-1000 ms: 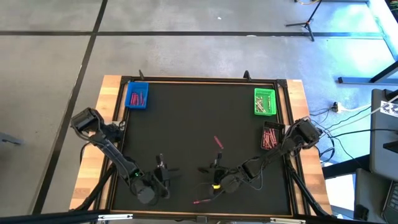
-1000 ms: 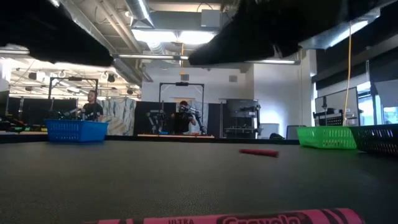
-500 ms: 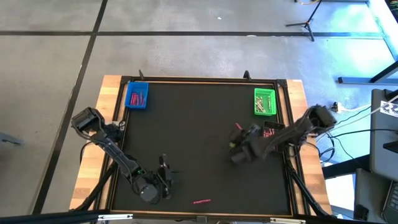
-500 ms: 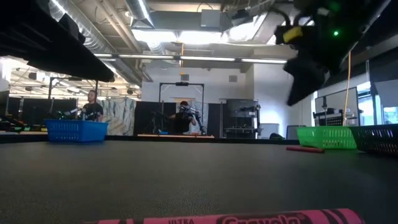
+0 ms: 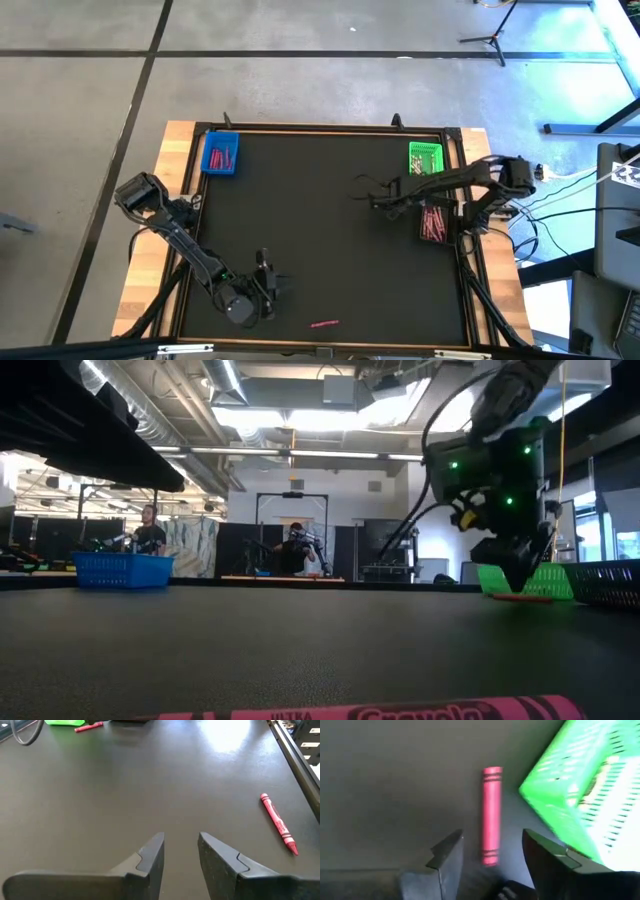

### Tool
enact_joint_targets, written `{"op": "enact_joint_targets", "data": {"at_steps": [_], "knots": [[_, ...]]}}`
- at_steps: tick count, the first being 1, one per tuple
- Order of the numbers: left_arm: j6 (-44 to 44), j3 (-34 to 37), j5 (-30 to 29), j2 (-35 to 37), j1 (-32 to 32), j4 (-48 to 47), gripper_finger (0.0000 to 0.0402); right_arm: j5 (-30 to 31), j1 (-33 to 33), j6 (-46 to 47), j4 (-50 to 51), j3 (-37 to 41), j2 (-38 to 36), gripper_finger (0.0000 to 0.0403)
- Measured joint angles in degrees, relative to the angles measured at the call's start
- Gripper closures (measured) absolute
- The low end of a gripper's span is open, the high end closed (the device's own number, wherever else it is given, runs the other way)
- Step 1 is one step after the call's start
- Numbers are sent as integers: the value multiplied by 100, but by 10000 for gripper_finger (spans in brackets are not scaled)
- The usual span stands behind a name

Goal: Sort crayons
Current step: Put the red crayon into the blue bin

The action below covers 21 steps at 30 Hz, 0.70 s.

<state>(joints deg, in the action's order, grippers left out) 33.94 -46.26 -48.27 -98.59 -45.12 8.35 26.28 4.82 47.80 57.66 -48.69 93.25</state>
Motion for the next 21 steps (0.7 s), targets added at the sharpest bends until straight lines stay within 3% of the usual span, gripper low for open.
{"op": "enact_joint_targets", "data": {"at_steps": [4, 10, 21], "knots": [[1, 0, 0, 0, 0, 0, 290, -338, 177, -402, -460, 150, 0, 216], [6, 0, 0, 0, 0, 1, 290, 28, 423, -533, -513, 244, 0, 226], [30, 0, -2, 0, 0, 1, 290, 73, 868, -631, -767, 520, -9, 227]]}}
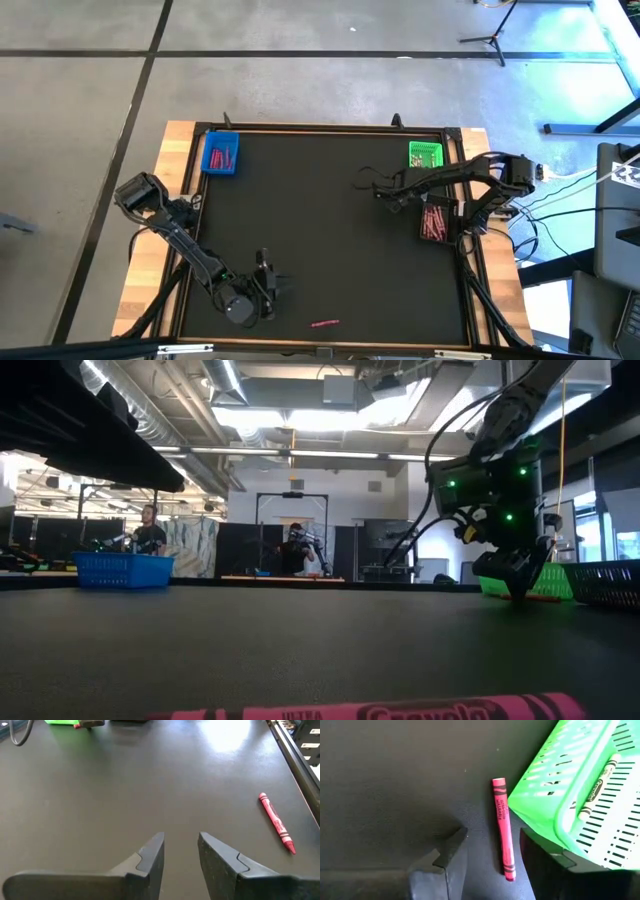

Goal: Sort crayons
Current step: Put the red crayon into the blue bin

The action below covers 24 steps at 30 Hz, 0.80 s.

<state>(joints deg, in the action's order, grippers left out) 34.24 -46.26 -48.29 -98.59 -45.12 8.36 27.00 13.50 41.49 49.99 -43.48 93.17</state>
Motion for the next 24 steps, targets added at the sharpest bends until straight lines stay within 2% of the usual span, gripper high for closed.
{"op": "enact_joint_targets", "data": {"at_steps": [4, 16, 24], "knots": [[-5, 0, 0, 0, 0, 2, 290, -115, 129, -168, -100, 2, -1, 227], [-14, 0, 0, -1, 0, 2, 290, -1106, 889, -732, -264, -9, -15, 227], [-24, 0, 0, -2, 0, 4, 290, -1605, 957, -1219, -294, 1, -107, 234]]}}
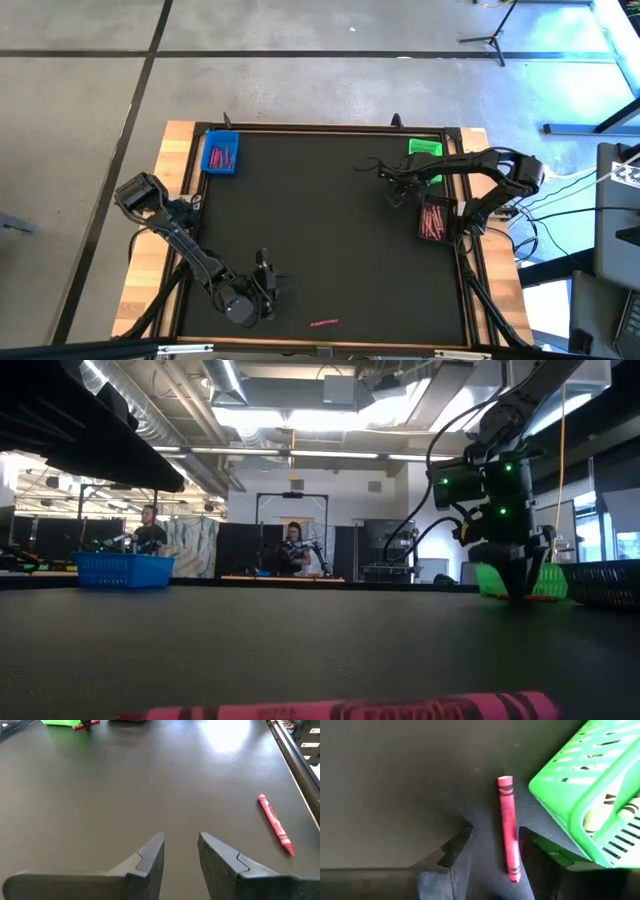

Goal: Sort crayons
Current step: Put the red crayon into the blue bin

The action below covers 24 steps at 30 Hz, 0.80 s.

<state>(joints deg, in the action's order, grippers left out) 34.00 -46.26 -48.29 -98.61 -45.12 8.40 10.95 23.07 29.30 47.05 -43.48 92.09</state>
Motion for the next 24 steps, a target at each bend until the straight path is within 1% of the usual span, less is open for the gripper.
{"op": "enact_joint_targets", "data": {"at_steps": [5, 10, 13, 20, 24], "knots": [[0, 1, 0, 0, 0, 0, 290, -222, -6, -123, 128, -90, -176, 264], [0, 1, 0, 0, 0, 1, 290, -681, -17, -145, 225, -236, -226, 289], [0, 2, 0, 0, 0, 0, 290, -812, -24, -265, 203, -276, -229, 295], [-2, 2, -2, 0, 0, 0, 290, -781, -22, -276, 72, -272, -238, 309], [-2, 2, -2, 0, 0, 0, 290, -1133, -22, -272, -452, -123, -253, 310]]}}
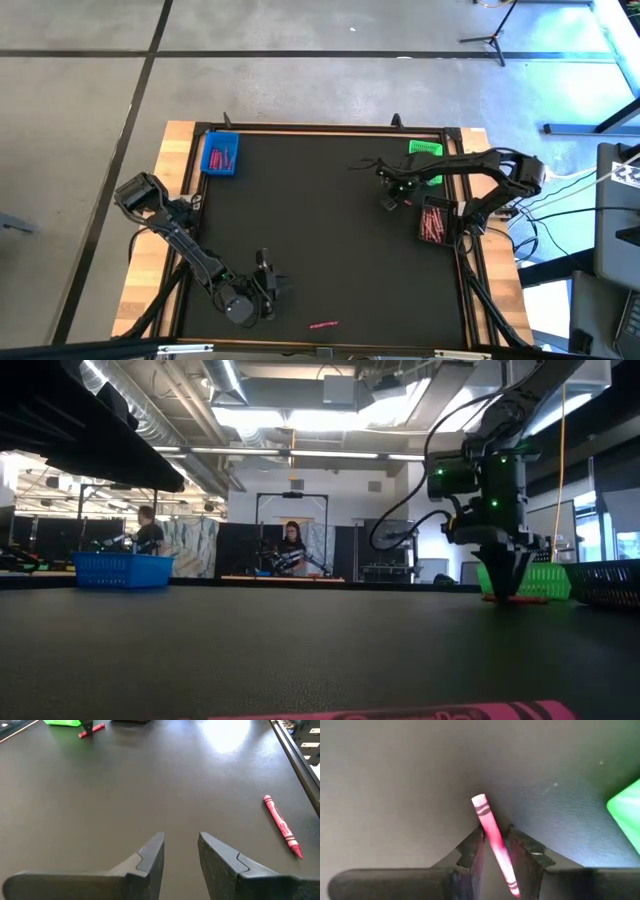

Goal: Sort crayons
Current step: Put the red crayon into the blue bin

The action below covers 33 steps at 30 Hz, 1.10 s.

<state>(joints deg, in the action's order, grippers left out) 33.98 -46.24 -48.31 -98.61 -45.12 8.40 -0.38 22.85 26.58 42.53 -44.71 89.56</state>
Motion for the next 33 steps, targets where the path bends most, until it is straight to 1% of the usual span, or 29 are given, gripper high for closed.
{"op": "enact_joint_targets", "data": {"at_steps": [3, 8, 11, 15, 18, 21, 25, 28, 31, 33], "knots": [[-2, -1, 0, 0, 0, 0, 290, -169, 9, 0, -191, 77, -17, 311], [-2, 0, 0, 0, -1, 0, 290, 73, -4, 7, -208, 86, -17, 311], [-4, 0, -1, 0, 0, 0, 290, 57, -2, 8, -221, 86, -15, 311], [-4, 0, -2, 0, 0, 0, 290, -111, -2, -1, -228, 86, -11, 311], [-2, 0, -2, 0, 1, 0, 290, -66, -50, 38, -238, 86, -9, 307], [-3, 0, -2, 0, 17, 0, 290, -75, -69, 40, -249, 86, -9, 291], [-4, 0, -2, 0, 50, -2, 290, -81, -72, -8, -229, 72, -7, 258], [-4, 0, -2, 0, 52, 0, 290, 34, -76, -32, -209, 76, -4, 241], [-2, 0, -2, 0, 52, 0, 290, 75, -76, -133, -274, 121, -9, 243], [-1, 0, -2, 0, 52, -2, 290, 179, -79, -142, -283, 121, -9, 259]]}}
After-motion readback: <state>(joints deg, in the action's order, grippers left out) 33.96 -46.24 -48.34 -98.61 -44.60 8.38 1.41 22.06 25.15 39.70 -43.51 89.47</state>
